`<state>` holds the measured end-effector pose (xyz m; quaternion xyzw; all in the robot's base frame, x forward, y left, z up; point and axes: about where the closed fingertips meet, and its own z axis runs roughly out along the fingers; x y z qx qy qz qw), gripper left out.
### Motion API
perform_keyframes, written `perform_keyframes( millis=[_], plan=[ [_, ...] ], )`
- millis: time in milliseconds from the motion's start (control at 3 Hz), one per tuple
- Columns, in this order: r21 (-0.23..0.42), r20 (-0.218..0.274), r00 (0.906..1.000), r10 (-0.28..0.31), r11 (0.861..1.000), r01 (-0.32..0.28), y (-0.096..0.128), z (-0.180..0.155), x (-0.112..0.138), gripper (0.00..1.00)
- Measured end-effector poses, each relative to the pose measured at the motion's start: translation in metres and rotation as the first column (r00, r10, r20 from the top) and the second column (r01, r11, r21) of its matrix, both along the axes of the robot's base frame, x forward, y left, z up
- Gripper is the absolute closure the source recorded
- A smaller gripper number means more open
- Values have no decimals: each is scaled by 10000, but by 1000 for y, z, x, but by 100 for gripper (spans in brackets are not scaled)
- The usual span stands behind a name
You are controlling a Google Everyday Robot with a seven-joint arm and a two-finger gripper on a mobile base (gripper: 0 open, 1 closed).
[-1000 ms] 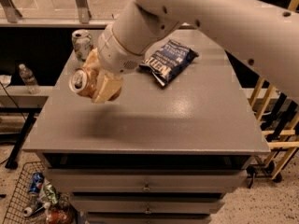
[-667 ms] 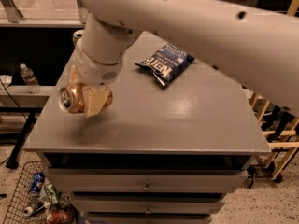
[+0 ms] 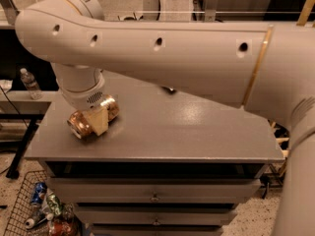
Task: Knock orange can over
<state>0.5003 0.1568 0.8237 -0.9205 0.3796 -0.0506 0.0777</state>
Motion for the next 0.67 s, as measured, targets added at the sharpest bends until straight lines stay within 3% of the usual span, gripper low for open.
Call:
perform_keyframes(
  millis=[667],
  plan=[
    [0, 13, 10000, -4, 10000, 4, -1, 7, 0, 59]
  ],
)
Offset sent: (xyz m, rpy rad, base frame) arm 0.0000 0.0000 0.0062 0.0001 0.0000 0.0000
